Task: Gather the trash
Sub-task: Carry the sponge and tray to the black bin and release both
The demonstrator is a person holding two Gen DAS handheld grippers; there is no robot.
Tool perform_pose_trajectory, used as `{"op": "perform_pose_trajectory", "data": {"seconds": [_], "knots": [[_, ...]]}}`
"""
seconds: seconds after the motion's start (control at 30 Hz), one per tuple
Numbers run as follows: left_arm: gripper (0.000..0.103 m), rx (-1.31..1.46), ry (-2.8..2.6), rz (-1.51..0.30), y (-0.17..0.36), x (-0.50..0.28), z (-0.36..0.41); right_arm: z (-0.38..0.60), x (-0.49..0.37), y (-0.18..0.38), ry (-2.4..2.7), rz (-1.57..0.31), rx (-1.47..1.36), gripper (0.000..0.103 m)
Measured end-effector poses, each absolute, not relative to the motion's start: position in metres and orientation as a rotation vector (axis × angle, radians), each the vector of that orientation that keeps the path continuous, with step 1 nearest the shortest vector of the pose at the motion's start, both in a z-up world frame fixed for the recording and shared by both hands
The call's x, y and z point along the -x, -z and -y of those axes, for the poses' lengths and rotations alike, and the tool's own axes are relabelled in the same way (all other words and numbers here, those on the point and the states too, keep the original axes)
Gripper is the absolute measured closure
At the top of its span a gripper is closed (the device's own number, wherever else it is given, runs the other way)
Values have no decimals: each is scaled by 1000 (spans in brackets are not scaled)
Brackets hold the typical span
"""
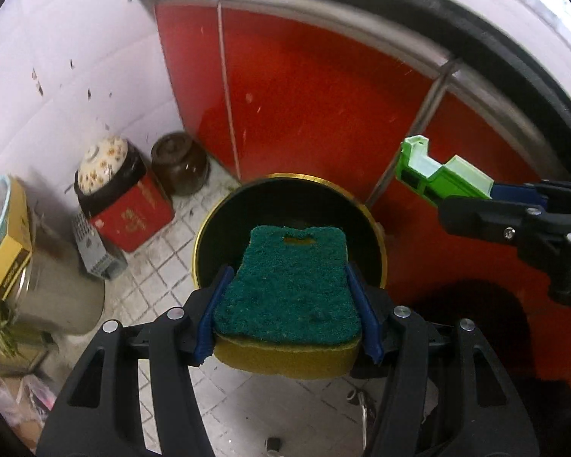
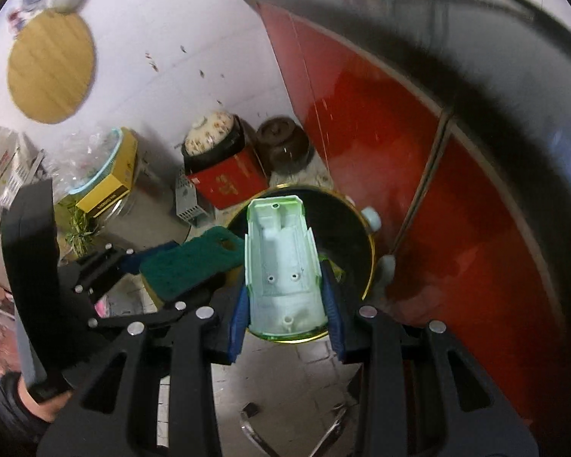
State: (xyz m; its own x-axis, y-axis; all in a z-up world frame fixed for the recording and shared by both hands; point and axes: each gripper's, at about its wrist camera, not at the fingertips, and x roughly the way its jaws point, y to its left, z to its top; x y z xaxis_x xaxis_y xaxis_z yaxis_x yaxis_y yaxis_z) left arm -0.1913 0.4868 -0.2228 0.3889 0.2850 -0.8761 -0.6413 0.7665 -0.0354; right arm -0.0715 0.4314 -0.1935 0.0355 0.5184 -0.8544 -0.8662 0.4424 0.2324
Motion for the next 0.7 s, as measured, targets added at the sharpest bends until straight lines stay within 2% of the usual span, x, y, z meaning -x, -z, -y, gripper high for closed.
{"op": "perform_pose_trajectory", "data": {"seconds": [0.23,0.5,0.57,0.6,0.63,0.67,0.7], "knots": [[45,428,-633,-1056,261,182,-509,-459,57,237,-1066,-1153,441,68],[44,427,-662,-1071,274,177,-516,-471,46,258,-1045,-1164,480,68],[38,413,-676,-1067,273,175,-516,-474,44,263,-1038,-1164,486,61],[33,412,-680,-1067,274,175,-517,-476,43,265,-1038,-1173,488,45],[21,414,-683,-1066,274,175,-517,-475,42,265,-1035,-1173,487,39],[17,414,-691,-1063,274,176,-517,-474,42,264,-1032,-1159,483,38],[17,411,-694,-1060,274,176,-518,-473,41,264,-1034,-1153,482,36]]}}
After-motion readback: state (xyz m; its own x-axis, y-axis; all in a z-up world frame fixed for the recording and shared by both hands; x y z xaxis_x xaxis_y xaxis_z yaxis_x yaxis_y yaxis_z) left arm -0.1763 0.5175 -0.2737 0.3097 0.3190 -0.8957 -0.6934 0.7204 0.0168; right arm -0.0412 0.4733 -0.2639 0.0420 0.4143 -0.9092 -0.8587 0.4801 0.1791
